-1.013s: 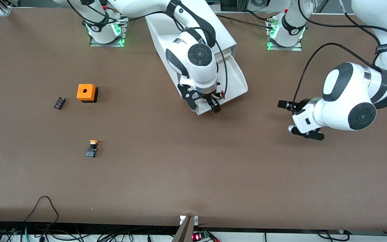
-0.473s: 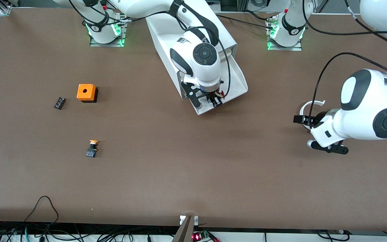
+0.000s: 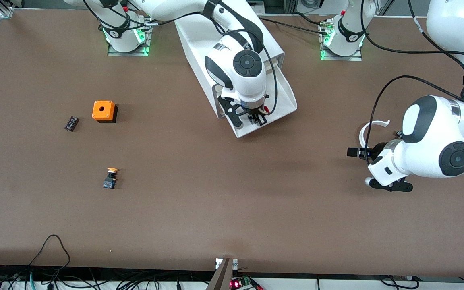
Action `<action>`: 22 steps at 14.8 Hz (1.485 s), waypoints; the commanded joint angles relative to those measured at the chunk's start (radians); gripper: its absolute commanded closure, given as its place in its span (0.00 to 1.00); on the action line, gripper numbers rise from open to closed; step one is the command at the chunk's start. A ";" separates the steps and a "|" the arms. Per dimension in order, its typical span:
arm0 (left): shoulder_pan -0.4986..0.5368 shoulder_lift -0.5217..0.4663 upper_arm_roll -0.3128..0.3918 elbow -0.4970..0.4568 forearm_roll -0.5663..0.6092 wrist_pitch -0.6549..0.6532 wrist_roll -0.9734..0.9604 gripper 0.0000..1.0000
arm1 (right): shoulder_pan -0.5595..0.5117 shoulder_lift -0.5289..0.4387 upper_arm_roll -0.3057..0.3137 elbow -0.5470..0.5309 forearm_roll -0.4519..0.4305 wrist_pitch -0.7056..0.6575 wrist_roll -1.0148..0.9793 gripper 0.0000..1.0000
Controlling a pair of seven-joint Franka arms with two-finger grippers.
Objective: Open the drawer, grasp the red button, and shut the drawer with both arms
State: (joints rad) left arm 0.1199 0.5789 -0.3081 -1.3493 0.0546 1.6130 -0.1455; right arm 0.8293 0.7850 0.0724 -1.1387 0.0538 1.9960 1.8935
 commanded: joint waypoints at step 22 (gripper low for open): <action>-0.235 -0.136 -0.213 -0.547 0.151 0.610 -0.971 0.00 | -0.396 -0.029 0.007 0.088 0.014 -0.157 -1.137 1.00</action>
State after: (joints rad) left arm -0.1013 0.4656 -0.5129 -1.8716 0.1806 2.2092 -1.0895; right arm 0.4789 0.7628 0.0635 -1.0569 0.0540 1.8780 0.8535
